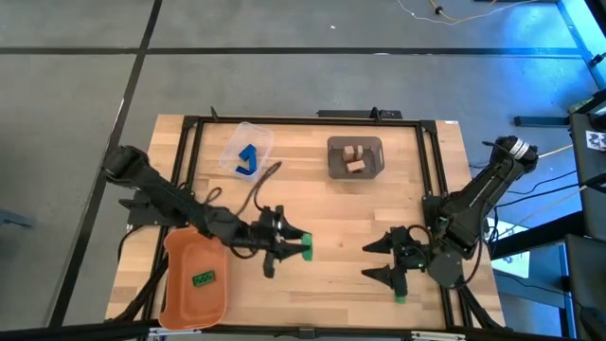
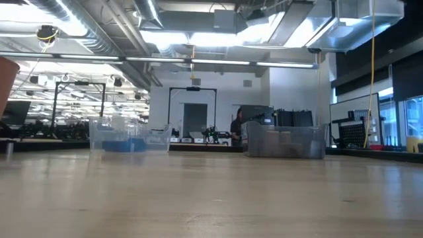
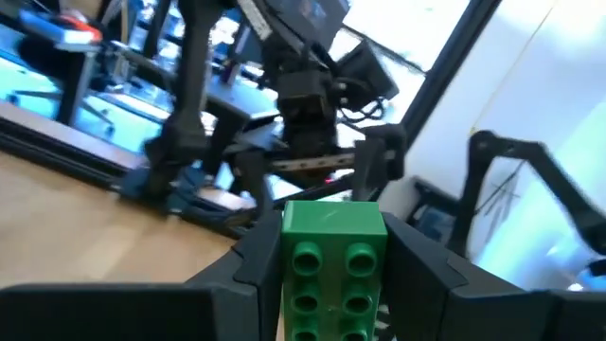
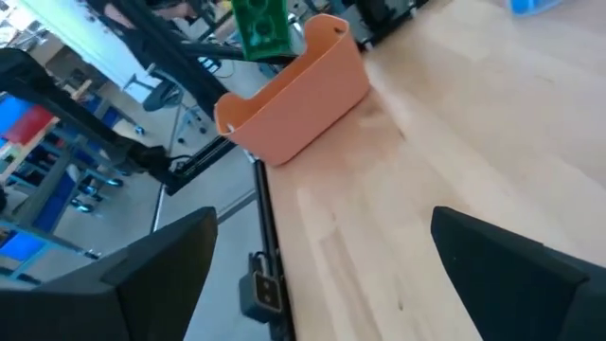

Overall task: Sort & place blocks by color
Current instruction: Put the left green game piece into the orange bin

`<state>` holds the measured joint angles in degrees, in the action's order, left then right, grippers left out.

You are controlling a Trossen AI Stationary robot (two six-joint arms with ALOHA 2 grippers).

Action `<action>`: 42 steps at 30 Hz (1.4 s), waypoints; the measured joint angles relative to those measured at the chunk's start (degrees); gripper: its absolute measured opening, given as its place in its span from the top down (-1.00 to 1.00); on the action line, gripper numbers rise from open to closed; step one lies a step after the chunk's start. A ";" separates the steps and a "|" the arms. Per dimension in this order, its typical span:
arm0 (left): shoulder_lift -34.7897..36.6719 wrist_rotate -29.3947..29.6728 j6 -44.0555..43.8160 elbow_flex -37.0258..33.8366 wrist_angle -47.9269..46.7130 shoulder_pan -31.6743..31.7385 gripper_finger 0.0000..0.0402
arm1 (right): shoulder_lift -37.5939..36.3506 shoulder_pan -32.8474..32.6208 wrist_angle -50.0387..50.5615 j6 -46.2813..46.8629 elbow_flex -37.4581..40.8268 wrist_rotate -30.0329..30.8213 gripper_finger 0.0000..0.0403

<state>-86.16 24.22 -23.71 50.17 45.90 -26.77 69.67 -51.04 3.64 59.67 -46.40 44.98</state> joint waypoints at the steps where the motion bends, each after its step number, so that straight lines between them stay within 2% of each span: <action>1: 1.84 0.24 0.56 -0.53 -1.72 0.40 0.37 | 0.00 0.99 0.28 0.02 0.01 -0.63 -0.93; 7: 11.76 2.10 1.96 -3.23 -13.43 3.90 0.37 | 0.04 8.82 5.52 -1.66 0.01 -8.60 -0.92; 11: 15.02 3.69 2.47 -3.28 -19.63 6.27 0.37 | 0.07 15.75 5.36 -11.81 0.06 -13.81 -0.86; 16: 15.72 3.53 1.07 -3.28 -22.63 9.03 0.37 | 0.34 24.69 -0.97 -26.14 0.07 -19.38 -0.79; 18: 15.79 2.10 -0.12 -3.28 -23.88 9.91 0.37 | 0.37 27.51 -2.89 -29.61 0.06 -20.35 -0.79; 23: 20.67 -5.77 -6.18 -3.14 -35.38 11.67 0.37 | 0.37 32.38 -4.79 -33.19 0.05 -20.67 -0.79; 27: 26.25 -6.85 -6.92 -3.17 -45.44 12.14 0.37 | 0.37 34.11 -5.23 -34.80 0.05 -20.64 -0.79; 29: 30.41 -7.39 -9.69 -2.60 -54.23 11.79 0.37 | 0.37 34.67 -5.25 -35.99 0.05 -20.64 -0.79; 32: 33.87 -9.63 -17.25 0.99 -72.55 9.48 0.37 | 0.37 35.73 -5.22 -35.95 0.05 -20.67 -0.79; 36: 34.03 -16.47 -28.74 6.52 -93.85 2.93 0.37 | 0.37 37.14 -5.06 -35.87 0.05 -20.62 -0.79; 38: 32.99 -20.62 -35.14 8.11 -98.64 -2.06 0.37 | 0.37 37.67 -4.92 -35.79 0.05 -20.64 -0.79; 42: 29.37 -25.74 -45.67 8.27 -99.69 -14.88 0.37 | 0.37 38.51 -4.93 -32.73 0.05 -20.66 -0.79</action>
<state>-56.79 -1.52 -69.37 58.43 -53.79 -41.65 70.04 -12.53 -1.29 26.94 -46.35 24.32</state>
